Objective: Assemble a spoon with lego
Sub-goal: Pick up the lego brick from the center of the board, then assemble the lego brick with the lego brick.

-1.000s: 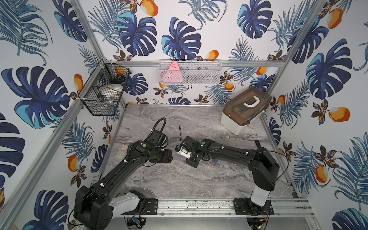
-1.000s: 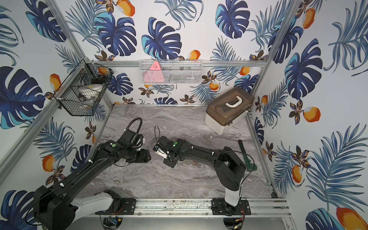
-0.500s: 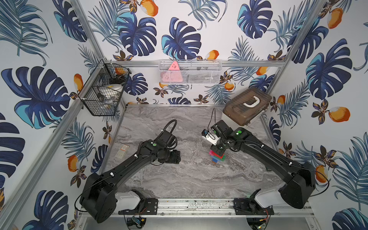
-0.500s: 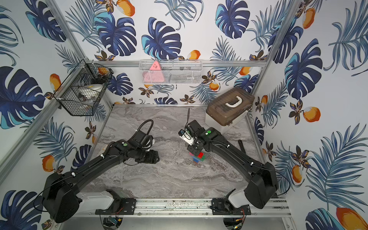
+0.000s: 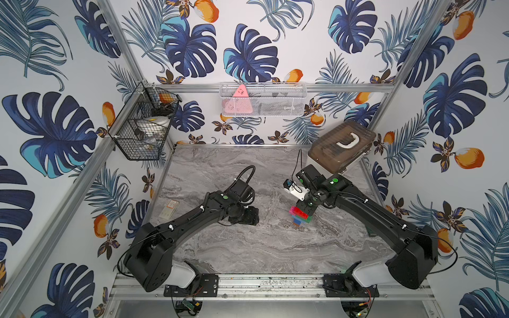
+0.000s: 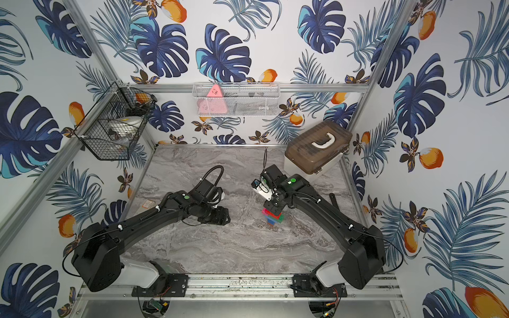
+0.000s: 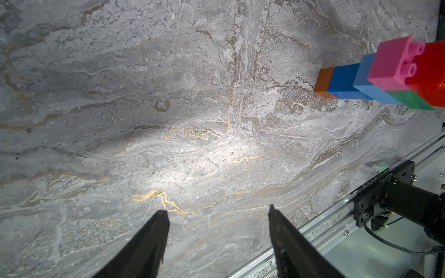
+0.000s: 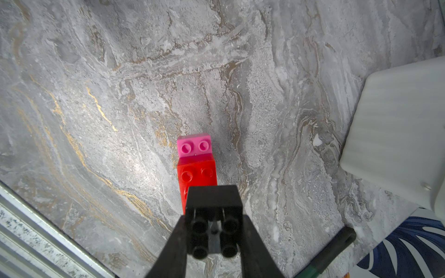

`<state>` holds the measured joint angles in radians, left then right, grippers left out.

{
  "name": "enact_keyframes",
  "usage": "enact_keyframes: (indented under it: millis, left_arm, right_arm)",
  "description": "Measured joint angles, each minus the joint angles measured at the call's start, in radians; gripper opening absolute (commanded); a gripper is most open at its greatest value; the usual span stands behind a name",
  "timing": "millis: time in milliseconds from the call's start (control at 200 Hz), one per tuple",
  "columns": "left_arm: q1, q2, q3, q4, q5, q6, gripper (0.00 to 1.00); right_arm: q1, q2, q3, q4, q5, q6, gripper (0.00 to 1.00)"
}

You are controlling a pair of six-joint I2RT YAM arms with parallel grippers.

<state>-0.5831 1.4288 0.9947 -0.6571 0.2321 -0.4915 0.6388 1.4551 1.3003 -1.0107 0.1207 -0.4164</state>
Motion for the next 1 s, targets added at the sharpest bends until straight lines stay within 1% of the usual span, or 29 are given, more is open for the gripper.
enact_keyframes:
  millis: [195, 390, 1001]
  left_arm:
    - [0.000, 0.014, 0.000, 0.014, 0.008, 0.000, 0.72]
    - [-0.001, 0.030, 0.006, 0.026, 0.014, 0.001, 0.72]
    - [-0.001, 0.011, 0.002, 0.029, 0.013, 0.001, 0.72]
  right_arm:
    - [0.001, 0.002, 0.001, -0.024, 0.000, -0.003, 0.19]
    - [0.002, -0.015, -0.030, -0.023, -0.003, -0.011, 0.19]
    - [0.015, 0.006, -0.051, -0.003, -0.007, -0.022, 0.20]
